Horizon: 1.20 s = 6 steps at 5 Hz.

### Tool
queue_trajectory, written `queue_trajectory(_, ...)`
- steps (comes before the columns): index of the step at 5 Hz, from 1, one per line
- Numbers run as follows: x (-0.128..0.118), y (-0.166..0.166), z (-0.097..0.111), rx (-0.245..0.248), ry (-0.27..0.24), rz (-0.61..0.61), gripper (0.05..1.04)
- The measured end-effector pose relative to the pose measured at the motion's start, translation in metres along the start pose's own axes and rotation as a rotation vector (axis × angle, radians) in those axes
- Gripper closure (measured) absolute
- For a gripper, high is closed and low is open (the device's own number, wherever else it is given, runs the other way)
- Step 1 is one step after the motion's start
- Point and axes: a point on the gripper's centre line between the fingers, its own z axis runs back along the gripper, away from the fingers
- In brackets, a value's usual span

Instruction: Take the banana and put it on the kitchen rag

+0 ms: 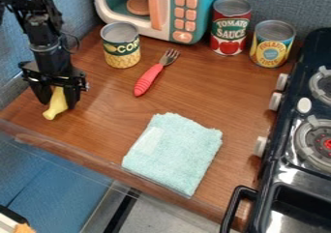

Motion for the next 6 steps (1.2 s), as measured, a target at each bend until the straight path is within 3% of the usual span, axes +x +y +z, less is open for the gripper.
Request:
queue_trajectory(1, -0.006, -0.004, -0.001, -0.013, 0.009, -0.020, 0.556)
queue_trajectory(2, -0.013, -0.017, 0.005, -0.050, 0.007, -0.056, 0.556)
queue_trajectory(3, -0.017, -0.041, 0.039, -0.075, -0.067, -0.166, 0.556)
queue_trajectory(4, -0.023, -0.079, 0.059, -0.099, -0.110, -0.291, 0.556)
queue_trajectory(6, -0.038, -0.173, 0.062, -0.170, -0.112, -0.522, 0.556)
